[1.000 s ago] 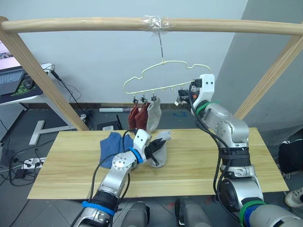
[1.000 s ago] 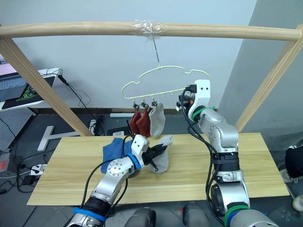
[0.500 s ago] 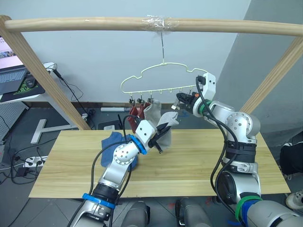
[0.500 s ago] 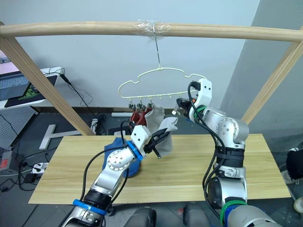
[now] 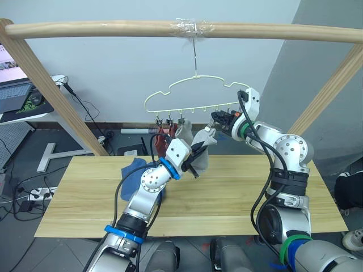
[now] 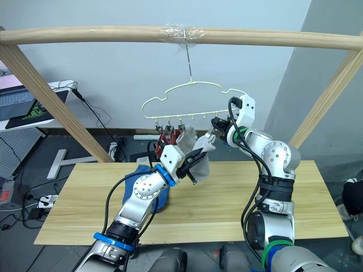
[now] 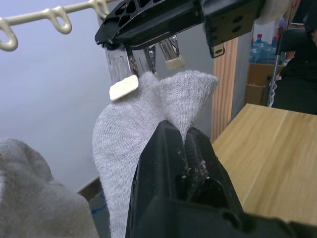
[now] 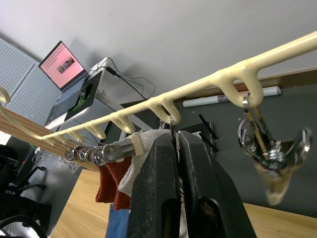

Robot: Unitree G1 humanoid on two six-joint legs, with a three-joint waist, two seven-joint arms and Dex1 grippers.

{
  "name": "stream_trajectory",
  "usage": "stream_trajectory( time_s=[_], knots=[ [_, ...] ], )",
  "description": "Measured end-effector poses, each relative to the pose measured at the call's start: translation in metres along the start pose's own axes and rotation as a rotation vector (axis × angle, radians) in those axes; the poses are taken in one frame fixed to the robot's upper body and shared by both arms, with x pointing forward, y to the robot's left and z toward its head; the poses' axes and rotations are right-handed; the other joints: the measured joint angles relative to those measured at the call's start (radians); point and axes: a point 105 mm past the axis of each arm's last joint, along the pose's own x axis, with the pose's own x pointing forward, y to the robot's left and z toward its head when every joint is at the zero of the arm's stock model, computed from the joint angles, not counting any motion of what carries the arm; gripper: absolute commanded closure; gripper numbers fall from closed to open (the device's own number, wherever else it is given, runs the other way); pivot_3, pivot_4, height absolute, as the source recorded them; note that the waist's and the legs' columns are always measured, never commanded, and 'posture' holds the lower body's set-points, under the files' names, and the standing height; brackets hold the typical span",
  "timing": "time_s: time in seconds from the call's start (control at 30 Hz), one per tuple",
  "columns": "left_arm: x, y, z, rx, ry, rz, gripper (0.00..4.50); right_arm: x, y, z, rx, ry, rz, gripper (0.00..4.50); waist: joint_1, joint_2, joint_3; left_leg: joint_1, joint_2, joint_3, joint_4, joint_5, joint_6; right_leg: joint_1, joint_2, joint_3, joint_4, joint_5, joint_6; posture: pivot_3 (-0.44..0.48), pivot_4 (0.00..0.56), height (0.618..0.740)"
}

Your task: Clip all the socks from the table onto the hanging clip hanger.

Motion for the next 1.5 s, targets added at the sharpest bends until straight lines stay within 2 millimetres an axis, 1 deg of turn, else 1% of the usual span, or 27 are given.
stream_trajectory(
  time_s=[0.07, 0.17, 0.3, 0.33, 0.47, 0.5, 0.63, 0.73, 0.77, 0.87, 0.97, 1.13, 1.27, 1.3, 1.37, 1.4, 1.47, 1.5],
  knots=[
    [0.000, 0.000, -0.001, -0.002, 0.002, 0.004, 4.47, 0.000, 0.000, 0.000, 0.007, 0.001, -0.001, 4.50, 0.000, 0.000, 0.000, 0.000, 0.000, 0.000, 0.000, 0.000, 0.000, 0.000, 0.000, 0.000, 0.000, 0.000, 0.000, -0.015, 0.159, 0.740],
    [0.002, 0.002, 0.001, 0.002, -0.002, 0.012, 4.50, -0.001, 0.000, 0.000, 0.019, 0.004, 0.004, 3.74, 0.000, 0.000, 0.000, 0.000, 0.000, 0.000, 0.000, 0.000, 0.000, 0.000, 0.000, 0.000, 0.000, 0.000, 0.000, -0.015, 0.159, 0.740],
    [0.002, 0.003, 0.001, 0.003, -0.002, 0.015, 4.50, -0.003, -0.006, -0.007, 0.047, 0.029, -0.009, 2.15, -0.002, 0.000, 0.000, 0.000, 0.000, 0.000, 0.000, 0.000, 0.000, 0.000, 0.000, 0.000, 0.000, 0.000, 0.000, -0.015, 0.159, 0.740],
    [0.002, 0.003, 0.001, 0.003, -0.002, 0.016, 4.50, -0.003, -0.008, -0.009, 0.052, 0.035, -0.014, 1.83, -0.003, 0.000, 0.000, 0.000, 0.000, 0.000, 0.000, 0.000, 0.000, 0.000, 0.000, 0.000, 0.000, 0.000, 0.000, -0.015, 0.159, 0.740],
    [0.001, 0.004, 0.001, 0.002, -0.002, 0.018, 4.50, -0.003, -0.009, -0.010, 0.058, 0.040, -0.015, 0.30, -0.015, 0.000, 0.000, 0.000, 0.000, 0.000, 0.000, 0.000, 0.000, -0.001, 0.000, 0.000, 0.000, 0.000, 0.000, -0.015, 0.159, 0.740],
    [0.001, 0.004, 0.001, 0.002, -0.002, 0.017, 4.50, -0.003, -0.008, -0.010, 0.059, 0.040, -0.013, 0.02, -0.017, 0.000, 0.000, 0.000, 0.000, 0.001, 0.000, 0.000, 0.000, -0.001, 0.000, 0.000, 0.000, 0.000, 0.000, -0.015, 0.159, 0.740],
    [0.002, 0.003, 0.001, -0.001, -0.003, 0.019, 4.50, -0.005, -0.010, -0.006, 0.065, 0.029, -0.006, 0.02, -0.022, 0.000, 0.000, 0.000, 0.000, 0.001, 0.000, 0.000, 0.000, -0.001, 0.000, 0.000, 0.000, 0.000, 0.000, -0.020, 0.162, 0.740],
    [0.005, 0.004, 0.003, -0.019, -0.010, 0.037, 4.50, -0.014, -0.011, 0.001, 0.056, 0.004, 0.022, 0.02, -0.021, 0.000, 0.000, -0.001, 0.000, 0.000, 0.000, 0.000, 0.001, -0.001, 0.000, 0.000, 0.000, 0.000, 0.000, -0.020, 0.163, 0.740],
    [0.007, 0.005, 0.004, -0.036, -0.012, 0.043, 4.50, -0.020, -0.012, 0.002, 0.051, -0.006, 0.032, 0.02, -0.020, 0.000, 0.000, -0.001, 0.000, 0.000, 0.000, 0.000, 0.001, -0.001, 0.000, 0.000, 0.000, 0.000, 0.000, -0.026, 0.164, 0.740],
    [0.007, 0.011, 0.003, -0.072, -0.009, 0.060, 3.72, -0.033, -0.015, 0.006, 0.027, -0.035, 0.036, 0.00, -0.022, 0.000, 0.000, -0.002, 0.000, 0.001, 0.000, -0.001, 0.001, -0.001, 0.000, 0.000, 0.000, 0.000, 0.000, -0.031, 0.163, 0.740],
    [0.006, 0.010, 0.002, -0.093, -0.006, 0.042, 2.83, -0.043, -0.017, 0.008, -0.045, -0.072, 0.037, 0.00, -0.024, 0.000, 0.000, -0.001, 0.000, 0.001, 0.000, -0.001, 0.002, -0.001, 0.001, 0.000, 0.000, -0.001, 0.001, -0.031, 0.163, 0.740],
    [0.005, 0.010, 0.001, -0.130, 0.001, 0.033, 1.31, -0.047, -0.020, 0.010, -0.165, -0.143, -0.011, 0.00, -0.027, 0.000, 0.000, -0.001, 0.001, 0.002, 0.000, -0.001, 0.002, -0.001, 0.002, 0.000, 0.000, -0.001, 0.001, -0.039, 0.160, 0.740],
    [-0.008, 0.019, -0.003, -0.138, 0.030, 0.035, 0.12, -0.047, -0.031, -0.004, -0.305, -0.170, -0.094, 0.00, -0.028, 0.000, 0.000, -0.001, 0.002, 0.002, 0.000, -0.001, 0.001, -0.002, 0.002, 0.001, 0.000, -0.001, 0.001, -0.038, 0.158, 0.740],
    [-0.011, 0.020, -0.003, -0.137, 0.035, 0.036, 0.05, -0.046, -0.031, -0.008, -0.369, -0.164, -0.103, 0.00, -0.027, 0.000, 0.000, -0.001, 0.001, 0.003, 0.000, -0.001, 0.001, -0.002, 0.002, 0.001, 0.000, -0.001, 0.001, -0.038, 0.158, 0.740],
    [-0.019, 0.025, -0.005, -0.134, 0.051, 0.040, 0.05, -0.045, -0.031, -0.020, -0.498, -0.152, -0.106, 0.00, -0.027, 0.000, 0.000, -0.001, 0.001, 0.003, 0.000, -0.001, 0.001, -0.002, 0.002, 0.002, -0.001, -0.001, 0.002, -0.025, 0.154, 0.740],
    [-0.023, 0.027, -0.005, -0.133, 0.056, 0.043, 0.05, -0.044, -0.029, -0.024, -0.521, -0.154, -0.098, 0.00, -0.027, 0.000, 0.000, -0.001, 0.001, 0.002, 0.000, -0.001, 0.001, -0.002, 0.002, 0.002, 0.000, -0.001, 0.002, -0.025, 0.154, 0.740],
    [-0.028, 0.032, -0.003, -0.131, 0.062, 0.054, 0.05, -0.041, -0.023, -0.025, -0.520, -0.192, -0.082, 0.00, -0.027, 0.000, 0.000, -0.001, 0.001, 0.001, 0.000, -0.001, 0.001, -0.002, 0.002, 0.002, 0.000, -0.001, 0.002, -0.015, 0.150, 0.740],
    [-0.031, 0.034, -0.001, -0.126, 0.061, 0.057, 0.02, -0.041, -0.020, -0.023, -0.538, -0.219, -0.079, 0.18, -0.026, 0.000, 0.000, -0.001, 0.002, 0.001, 0.000, -0.001, 0.001, -0.002, 0.002, 0.002, 0.000, -0.001, 0.002, -0.015, 0.150, 0.740]
  ],
)
